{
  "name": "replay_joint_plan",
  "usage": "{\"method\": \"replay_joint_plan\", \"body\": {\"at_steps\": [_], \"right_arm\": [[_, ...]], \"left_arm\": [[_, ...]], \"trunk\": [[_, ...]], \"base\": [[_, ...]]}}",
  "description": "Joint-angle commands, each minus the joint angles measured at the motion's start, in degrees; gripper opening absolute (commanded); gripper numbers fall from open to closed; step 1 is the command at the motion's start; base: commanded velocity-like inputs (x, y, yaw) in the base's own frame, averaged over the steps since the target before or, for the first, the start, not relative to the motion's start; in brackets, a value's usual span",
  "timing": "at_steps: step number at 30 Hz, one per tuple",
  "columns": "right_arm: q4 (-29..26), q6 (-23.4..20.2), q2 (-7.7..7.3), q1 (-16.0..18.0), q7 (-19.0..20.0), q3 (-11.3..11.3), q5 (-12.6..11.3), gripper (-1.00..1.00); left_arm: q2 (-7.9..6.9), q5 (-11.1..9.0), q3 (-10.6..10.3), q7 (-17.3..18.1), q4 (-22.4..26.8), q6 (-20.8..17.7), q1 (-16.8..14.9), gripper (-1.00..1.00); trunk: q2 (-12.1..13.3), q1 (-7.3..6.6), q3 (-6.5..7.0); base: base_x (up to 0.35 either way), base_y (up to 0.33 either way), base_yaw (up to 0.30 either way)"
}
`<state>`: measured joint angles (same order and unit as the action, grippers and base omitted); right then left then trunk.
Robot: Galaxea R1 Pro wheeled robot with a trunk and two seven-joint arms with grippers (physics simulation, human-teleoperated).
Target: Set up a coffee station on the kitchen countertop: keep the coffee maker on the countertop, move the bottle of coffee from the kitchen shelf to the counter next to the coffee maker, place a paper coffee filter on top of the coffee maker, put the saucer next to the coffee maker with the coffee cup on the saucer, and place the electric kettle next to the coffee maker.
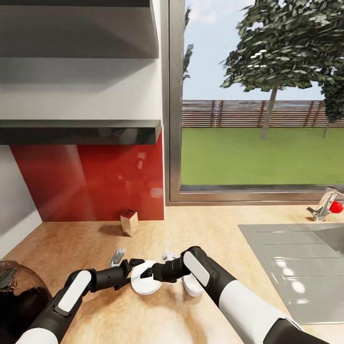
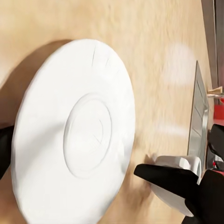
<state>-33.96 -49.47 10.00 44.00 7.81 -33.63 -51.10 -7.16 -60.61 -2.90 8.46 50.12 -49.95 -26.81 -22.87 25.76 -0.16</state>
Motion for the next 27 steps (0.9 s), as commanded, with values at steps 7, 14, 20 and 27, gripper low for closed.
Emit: {"method": "replay_joint_plan", "body": {"at_steps": [7,14,20,27], "right_arm": [[0.0,-0.1,0.0,0.0,0.5,0.0,0.6,1.0],[0.0,-0.1,0.0,0.0,0.5,0.0,0.6,1.0],[0.0,-0.1,0.0,-0.2,0.5,0.0,0.6,1.0],[-0.1,-0.1,0.0,-0.6,0.5,-3.9,0.6,1.0]], "left_arm": [[-0.07,0.3,0.0,0.4,0.0,-0.1,0.0,1.0],[-0.05,0.3,0.0,0.4,0.0,-0.1,-0.1,1.0],[-0.05,0.3,-0.1,0.4,0.0,-0.1,-0.2,1.0],[0.04,0.2,0.0,0.4,0.4,-0.1,-0.3,1.0]], "trunk": [[0.0,0.02,-0.02],[0.0,0.02,-0.02],[0.0,0.02,-0.02],[0.0,0.02,-0.02]], "base": [[0.0,0.0,0.0],[0.0,0.0,0.0],[0.0,0.0,0.0],[0.0,0.0,0.0]]}}
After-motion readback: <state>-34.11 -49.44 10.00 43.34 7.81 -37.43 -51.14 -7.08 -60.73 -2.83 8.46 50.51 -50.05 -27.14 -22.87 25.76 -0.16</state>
